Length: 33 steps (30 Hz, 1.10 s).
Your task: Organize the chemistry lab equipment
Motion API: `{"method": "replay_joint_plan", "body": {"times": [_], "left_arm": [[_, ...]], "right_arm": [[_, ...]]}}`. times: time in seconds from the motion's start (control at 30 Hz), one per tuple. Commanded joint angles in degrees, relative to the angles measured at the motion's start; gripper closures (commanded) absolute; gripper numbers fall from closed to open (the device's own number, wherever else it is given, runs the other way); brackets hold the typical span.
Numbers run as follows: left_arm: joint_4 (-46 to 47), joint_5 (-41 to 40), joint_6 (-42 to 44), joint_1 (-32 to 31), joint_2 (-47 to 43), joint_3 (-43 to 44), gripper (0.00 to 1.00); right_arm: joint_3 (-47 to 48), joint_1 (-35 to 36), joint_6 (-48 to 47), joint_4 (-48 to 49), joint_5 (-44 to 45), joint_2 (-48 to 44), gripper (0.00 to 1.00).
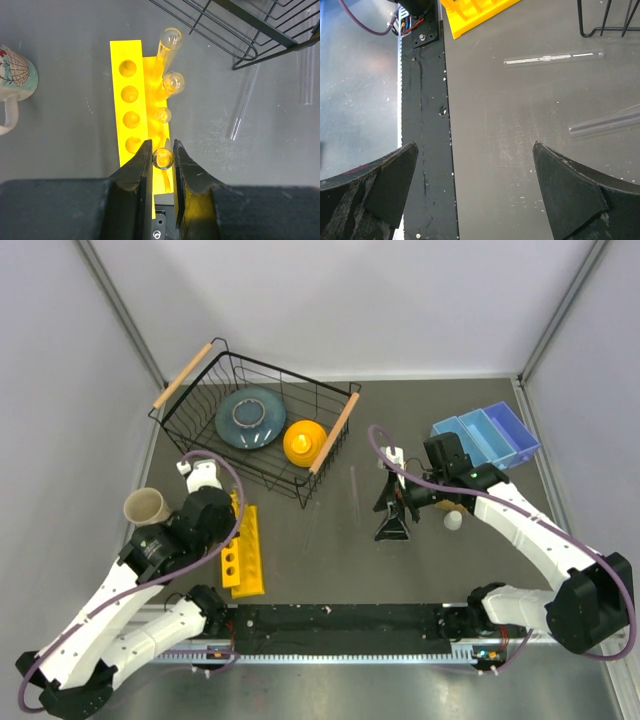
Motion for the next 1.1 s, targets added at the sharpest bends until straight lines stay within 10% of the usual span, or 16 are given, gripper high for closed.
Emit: {"method": "replay_joint_plan", "body": {"times": [0.0,0.4,1.07], "left_arm": [[2.61,0.19,1.05,0.26,1.05,-0.47,0.95],[8.05,2.39,-1.14,0.26,4.48,-7.23,0.88],[4.72,3.53,-2.65,0.26,-4.74,-1.96,0.03]], "right_arm": [[-0.3,-0.49,-1.38,0.47,-1.96,-1.76,0.01],[-0.38,-0.75,-1.56,0.47,-2.22,-1.93,0.01],[-0.65,-0.84,13.34,9.86,7.07,1.14,0.01]]}}
